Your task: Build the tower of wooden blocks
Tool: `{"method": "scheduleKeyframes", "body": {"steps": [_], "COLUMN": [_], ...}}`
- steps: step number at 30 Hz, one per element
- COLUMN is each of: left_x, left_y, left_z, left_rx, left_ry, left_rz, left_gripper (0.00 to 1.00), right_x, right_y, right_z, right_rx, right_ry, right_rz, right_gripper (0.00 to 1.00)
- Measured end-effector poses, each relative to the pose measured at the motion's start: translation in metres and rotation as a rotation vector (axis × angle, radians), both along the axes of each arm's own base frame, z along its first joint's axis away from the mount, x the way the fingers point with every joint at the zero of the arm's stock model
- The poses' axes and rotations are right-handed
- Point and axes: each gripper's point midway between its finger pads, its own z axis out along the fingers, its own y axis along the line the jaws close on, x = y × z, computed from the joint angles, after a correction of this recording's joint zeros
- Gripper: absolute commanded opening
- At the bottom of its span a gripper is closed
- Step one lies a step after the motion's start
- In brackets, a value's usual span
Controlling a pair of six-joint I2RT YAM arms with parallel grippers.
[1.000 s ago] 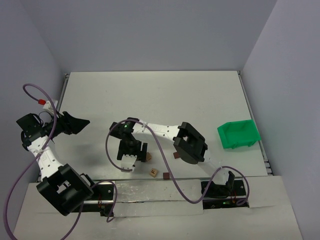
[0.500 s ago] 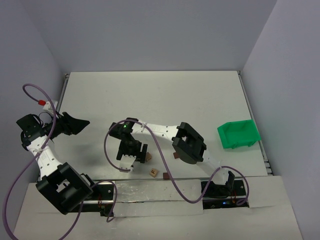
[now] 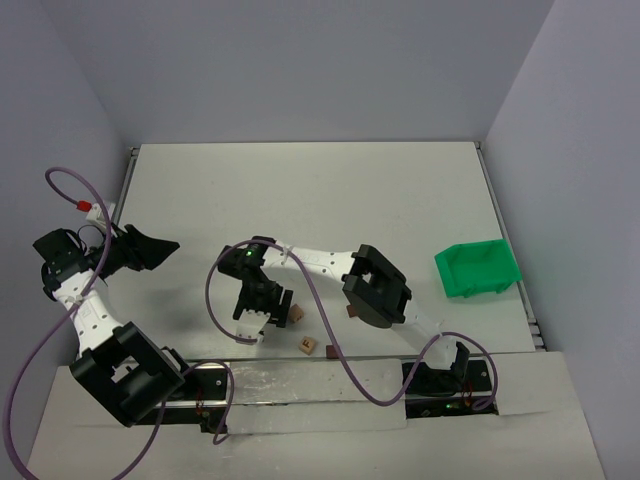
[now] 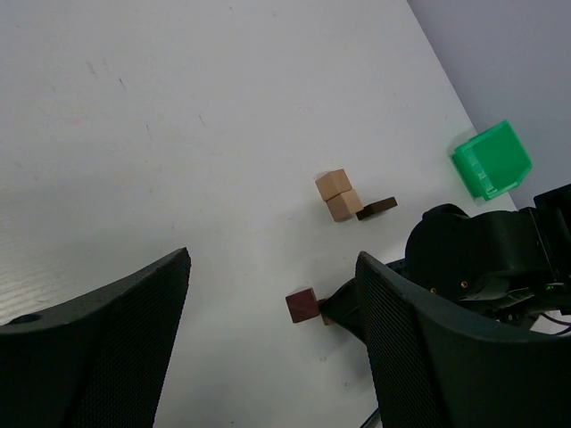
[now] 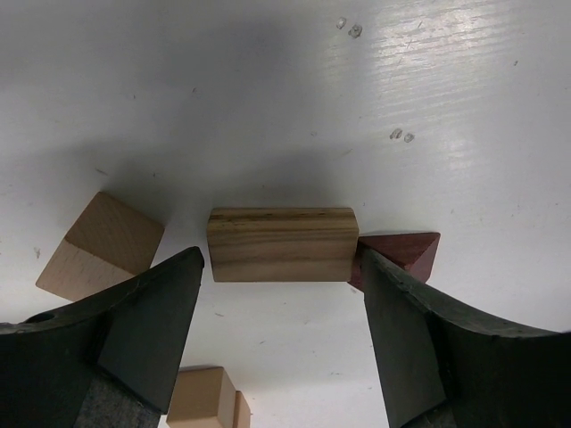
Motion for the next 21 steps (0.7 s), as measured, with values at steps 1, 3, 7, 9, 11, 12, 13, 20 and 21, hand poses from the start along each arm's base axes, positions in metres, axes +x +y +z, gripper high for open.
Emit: {"method": "scheduleKeyframes", "body": {"steps": [1,3,7,9,11,12,13,20,21], "left_x": [0.0000,-0.0001,-0.0001,-0.0001,-0.0001,-0.0001,0.0000,-0.0008,-0.0008], "left_y": [-0.0001,-0.0003,-0.0003,-0.0003,-0.0002,-0.0002,-0.0002,-0.0007,-0.0008], "left_z": [0.0000,0.0001,0.0001,0.0001,0.0000,-0.0001,-0.0002,-0.0006,-0.0006], "left_rx": [-0.001,-0.002,-0.002,-0.002,-0.003,-0.003,-0.003,-0.009,-0.009], "left_ry": [0.000,0.000,0.000,0.000,0.001,0.001,0.002,0.008,0.008], "left_rz": [0.000,-0.001,-0.001,-0.001,-0.001,-0.001,-0.001,-0.001,-0.001], "left_gripper": [0.81,0.81,0.81,0.81,0.81,0.81,0.81,0.81,0.81], "right_x": [0.0002,0.0004,0.0007,0.0007,0.0007,0.0008,0.0008,0.0011,0.0011], "right_y": [0.0005,0.0007,0.0012,0.0014,0.0013,0.0014,0.0015,0.0022,0.0021], "right_z": [0.0000,-0.0001,-0.0009,-0.0022,-0.0038,-0.0045,-0.0052,-0.0083,-0.0084], "right_rx": [0.002,0.002,0.003,0.002,-0.001,-0.002,-0.003,0.001,0.000], "right_ry": [-0.001,-0.001,-0.001,0.000,0.001,0.001,0.001,0.001,0.001], "right_rz": [-0.002,-0.005,-0.011,-0.015,-0.019,-0.020,-0.022,-0.032,-0.034], "right_gripper": [0.78,0.77,0.76,0.76,0.76,0.77,0.77,0.71,0.69]}}
